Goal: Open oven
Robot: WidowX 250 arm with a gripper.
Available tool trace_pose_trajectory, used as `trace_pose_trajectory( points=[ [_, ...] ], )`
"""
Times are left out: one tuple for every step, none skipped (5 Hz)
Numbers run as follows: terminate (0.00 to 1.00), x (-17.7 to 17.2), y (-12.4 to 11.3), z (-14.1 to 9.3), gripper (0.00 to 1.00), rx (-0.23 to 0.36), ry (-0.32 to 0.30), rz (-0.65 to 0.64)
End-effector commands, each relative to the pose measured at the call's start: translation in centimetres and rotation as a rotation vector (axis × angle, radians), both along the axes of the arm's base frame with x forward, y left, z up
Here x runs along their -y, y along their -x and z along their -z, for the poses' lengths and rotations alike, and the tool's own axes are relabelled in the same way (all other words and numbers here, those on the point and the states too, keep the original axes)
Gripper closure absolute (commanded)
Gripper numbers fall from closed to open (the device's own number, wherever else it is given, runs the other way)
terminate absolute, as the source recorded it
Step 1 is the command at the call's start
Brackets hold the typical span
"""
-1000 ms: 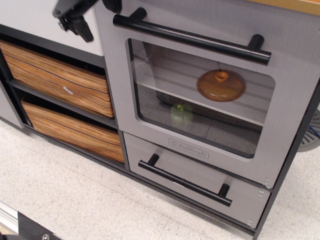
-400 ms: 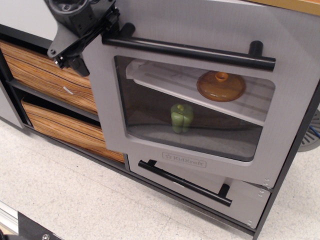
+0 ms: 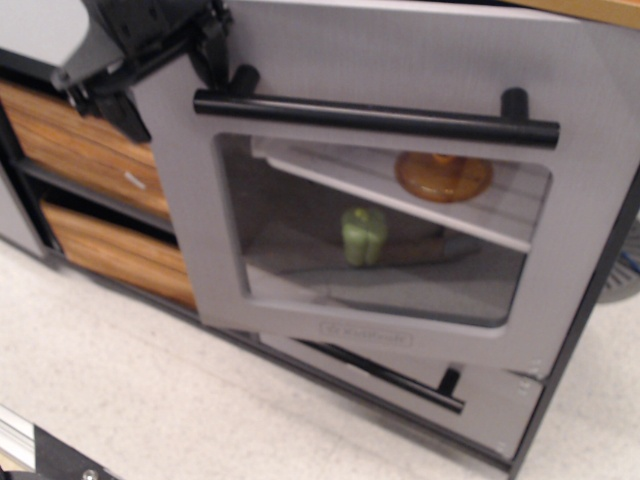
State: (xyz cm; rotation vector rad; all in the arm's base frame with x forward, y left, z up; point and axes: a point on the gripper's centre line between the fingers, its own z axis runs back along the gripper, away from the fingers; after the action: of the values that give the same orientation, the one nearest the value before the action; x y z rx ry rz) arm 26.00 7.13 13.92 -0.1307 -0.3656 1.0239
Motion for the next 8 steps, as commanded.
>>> trace_pose_trajectory(
  points=[
    [0.0,-1.7,6.5,-0.6,0.0,-0.139,-0.05,0.219],
    [0.0,-1.0,7.8,1.5,0.0,-0.182,-0.079,0.341],
    [0.0,-1.5,6.9,3.8,0.0,-0.233,-0.104,0.312],
    [0.0,-4.1,6.6,4.4,0.0,-0.224,-0.086,0.164],
    [0.0,-6.0,6.0,5.3,0.0,-0.215,-0.091,0.016],
    [0.0,-8.9,5.4,4.8,0.0,-0.176,-0.041,-0.19],
    [0.0,-11.8,5.8,4.1,0.0,-0.126,-0.024,-0.344],
    [0.0,-13.2,4.4,4.3,0.0,-0.146,-0.041,-0.394]
  ],
)
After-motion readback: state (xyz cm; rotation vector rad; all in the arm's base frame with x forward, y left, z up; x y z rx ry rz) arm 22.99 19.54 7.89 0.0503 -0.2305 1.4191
